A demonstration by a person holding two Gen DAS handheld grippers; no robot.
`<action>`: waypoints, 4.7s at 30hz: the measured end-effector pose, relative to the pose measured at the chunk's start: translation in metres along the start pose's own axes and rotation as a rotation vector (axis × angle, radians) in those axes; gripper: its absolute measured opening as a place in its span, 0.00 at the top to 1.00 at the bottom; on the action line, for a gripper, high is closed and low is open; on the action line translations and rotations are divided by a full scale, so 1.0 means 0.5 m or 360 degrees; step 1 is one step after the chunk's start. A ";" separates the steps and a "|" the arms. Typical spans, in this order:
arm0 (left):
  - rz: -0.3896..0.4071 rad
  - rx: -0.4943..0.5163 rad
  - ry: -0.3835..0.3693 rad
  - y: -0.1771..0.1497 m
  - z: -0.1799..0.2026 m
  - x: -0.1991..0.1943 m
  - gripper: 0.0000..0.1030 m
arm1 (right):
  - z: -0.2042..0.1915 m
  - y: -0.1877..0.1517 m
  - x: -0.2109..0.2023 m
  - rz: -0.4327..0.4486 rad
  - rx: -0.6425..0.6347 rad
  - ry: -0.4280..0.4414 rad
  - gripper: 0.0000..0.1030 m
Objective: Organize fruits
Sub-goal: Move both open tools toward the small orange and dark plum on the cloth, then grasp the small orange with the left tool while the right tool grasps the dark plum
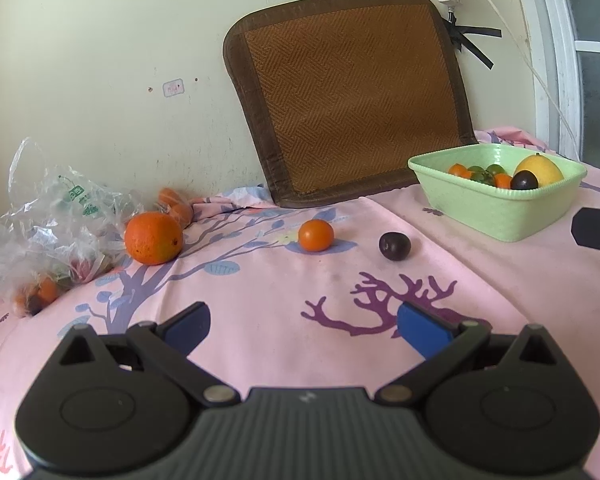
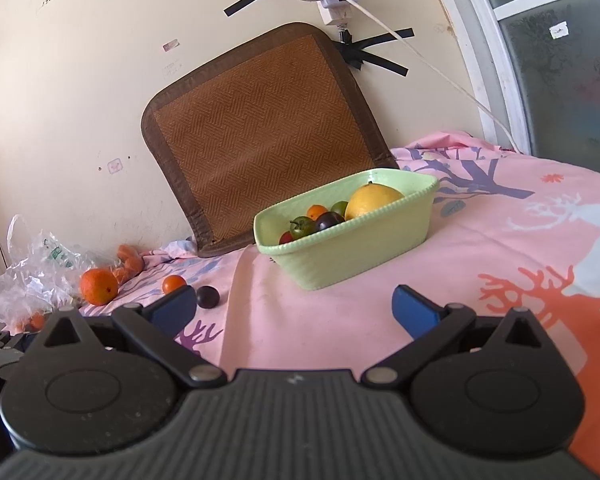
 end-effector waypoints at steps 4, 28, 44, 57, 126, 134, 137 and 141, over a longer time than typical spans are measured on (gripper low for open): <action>-0.0005 0.0000 -0.0016 -0.001 0.002 0.000 0.00 | -0.002 0.000 0.000 0.0001 -0.0017 0.0006 0.00; -0.0095 -0.0131 -0.0121 -0.009 -0.004 0.013 0.00 | -0.023 -0.002 0.000 -0.0002 -0.0124 0.0067 0.00; -0.0151 -0.0256 -0.0163 -0.012 -0.020 0.019 0.00 | -0.027 -0.003 0.001 0.0001 -0.0138 0.0062 0.00; -0.0144 -0.0336 -0.0455 0.129 -0.075 0.146 0.06 | -0.144 -0.010 0.111 -0.0245 -0.0443 0.0399 0.27; -0.0135 -0.0051 -0.0818 0.003 0.272 -0.117 0.45 | 0.095 -0.044 -0.081 -0.0295 -0.0675 0.0122 0.47; -0.0126 0.0096 -0.0831 -0.033 0.287 -0.147 0.45 | 0.106 -0.037 -0.098 -0.0252 -0.0654 0.0165 0.47; -0.0118 0.0095 -0.0844 -0.032 0.289 -0.148 0.57 | 0.098 -0.031 -0.101 -0.0230 -0.0650 0.0193 0.47; -0.0117 0.0083 -0.0859 -0.031 0.288 -0.150 0.68 | 0.081 -0.037 -0.083 -0.0265 -0.0723 0.0198 0.51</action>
Point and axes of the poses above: each gripper's, at about its wrist camera, not at the fingertips, and x roughly the way its jaws point, z to its right, y to its top, the point moved 7 cm from there along x, roughly the way its jaws point, and after that the axes turned 8 degrees about z, right-handed, at the moved point
